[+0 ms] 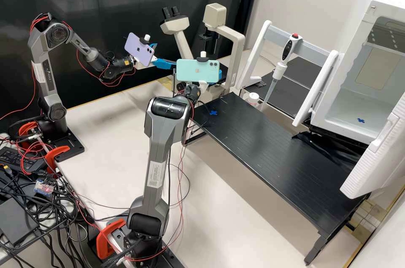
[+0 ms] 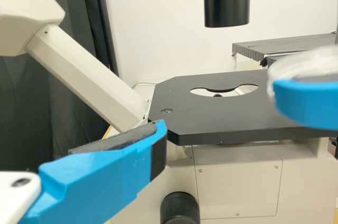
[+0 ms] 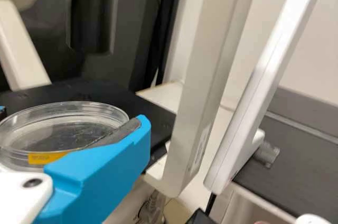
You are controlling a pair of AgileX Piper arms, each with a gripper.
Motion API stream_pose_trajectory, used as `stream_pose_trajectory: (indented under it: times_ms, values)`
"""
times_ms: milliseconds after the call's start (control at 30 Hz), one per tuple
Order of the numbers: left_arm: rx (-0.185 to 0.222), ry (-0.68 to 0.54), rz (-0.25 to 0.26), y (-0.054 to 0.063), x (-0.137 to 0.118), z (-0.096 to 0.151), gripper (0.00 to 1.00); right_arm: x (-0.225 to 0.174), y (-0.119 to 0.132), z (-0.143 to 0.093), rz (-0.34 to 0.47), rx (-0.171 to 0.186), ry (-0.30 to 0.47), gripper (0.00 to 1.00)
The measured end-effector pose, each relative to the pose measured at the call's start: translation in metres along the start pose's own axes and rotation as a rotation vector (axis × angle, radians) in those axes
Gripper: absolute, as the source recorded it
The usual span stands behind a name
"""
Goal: Move the petri dish to the microscope
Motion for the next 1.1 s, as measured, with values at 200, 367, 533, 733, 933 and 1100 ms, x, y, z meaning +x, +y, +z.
stream_pose_trajectory:
  times_ms: [200,367,533,733,933,1100]
  values:
    - [0.000,0.000,0.000,0.000,0.000,0.000,1.00,0.022,-0.010,0.005,-0.006,0.042,-0.012,0.00]
    - [0.000,0.000,0.000,0.000,0.000,0.000,1.00,0.032,-0.012,0.003,-0.013,0.053,-0.013,0.00]
    - [0.000,0.000,0.000,0.000,0.000,0.000,1.00,0.042,-0.016,-0.001,-0.037,0.060,-0.014,0.00]
    - [0.000,0.000,0.000,0.000,0.000,0.000,1.00,0.054,-0.013,-0.004,-0.044,0.087,-0.034,0.00]
    - [0.000,0.000,0.000,0.000,0.000,0.000,1.00,0.067,-0.013,-0.003,-0.042,0.094,-0.058,0.00]
    - [0.000,0.000,0.000,0.000,0.000,0.000,1.00,0.075,-0.016,-0.002,-0.055,0.094,-0.070,0.00]
